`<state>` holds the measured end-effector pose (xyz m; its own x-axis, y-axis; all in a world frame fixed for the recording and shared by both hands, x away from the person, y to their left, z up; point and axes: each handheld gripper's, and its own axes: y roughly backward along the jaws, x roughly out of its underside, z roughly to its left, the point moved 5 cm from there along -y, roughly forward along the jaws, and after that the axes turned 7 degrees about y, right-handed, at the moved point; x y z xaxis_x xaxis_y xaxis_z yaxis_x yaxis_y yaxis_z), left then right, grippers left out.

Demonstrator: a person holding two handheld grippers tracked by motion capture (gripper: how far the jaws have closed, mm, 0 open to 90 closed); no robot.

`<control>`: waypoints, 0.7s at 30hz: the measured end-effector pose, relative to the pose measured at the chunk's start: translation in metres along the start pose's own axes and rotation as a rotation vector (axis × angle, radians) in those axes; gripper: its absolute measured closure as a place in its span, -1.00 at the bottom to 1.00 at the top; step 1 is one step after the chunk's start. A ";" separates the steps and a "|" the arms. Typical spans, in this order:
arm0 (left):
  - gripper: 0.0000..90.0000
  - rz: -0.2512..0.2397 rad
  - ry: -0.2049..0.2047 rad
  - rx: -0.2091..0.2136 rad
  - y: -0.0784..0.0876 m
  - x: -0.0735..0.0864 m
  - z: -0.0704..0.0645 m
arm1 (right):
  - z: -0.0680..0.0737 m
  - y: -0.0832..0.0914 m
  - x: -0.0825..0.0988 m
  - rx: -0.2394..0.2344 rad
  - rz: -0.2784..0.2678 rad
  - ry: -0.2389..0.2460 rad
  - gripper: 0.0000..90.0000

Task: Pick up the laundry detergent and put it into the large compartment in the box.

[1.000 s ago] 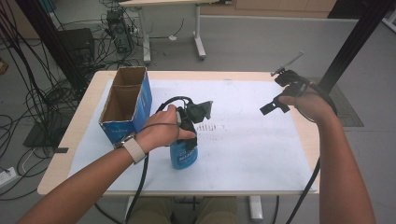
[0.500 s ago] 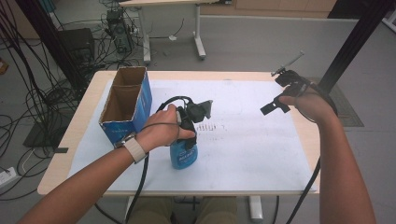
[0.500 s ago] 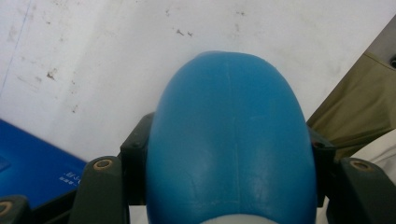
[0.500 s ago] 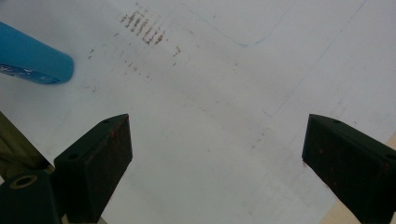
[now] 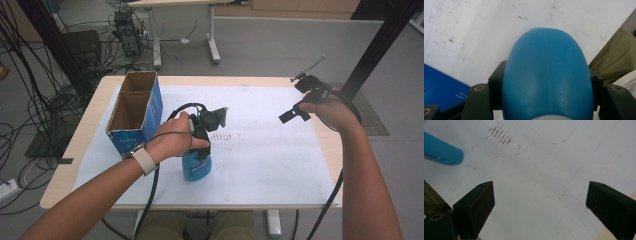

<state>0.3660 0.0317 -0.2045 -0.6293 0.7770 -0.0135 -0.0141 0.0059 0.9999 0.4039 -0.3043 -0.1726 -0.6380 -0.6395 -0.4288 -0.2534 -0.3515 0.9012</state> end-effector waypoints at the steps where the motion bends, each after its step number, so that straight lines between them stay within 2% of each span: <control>1: -0.14 0.000 0.001 0.000 0.000 0.000 0.000 | 0.000 0.000 0.000 0.000 0.000 -0.002 -0.82; 21: -0.15 0.000 -0.001 0.001 0.000 0.000 0.000 | 0.000 -0.001 -0.002 -0.001 0.009 -0.003 -0.82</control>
<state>0.3662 0.0319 -0.2045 -0.6287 0.7775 -0.0136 -0.0135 0.0066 0.9999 0.4055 -0.3029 -0.1725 -0.6426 -0.6404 -0.4207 -0.2473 -0.3464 0.9049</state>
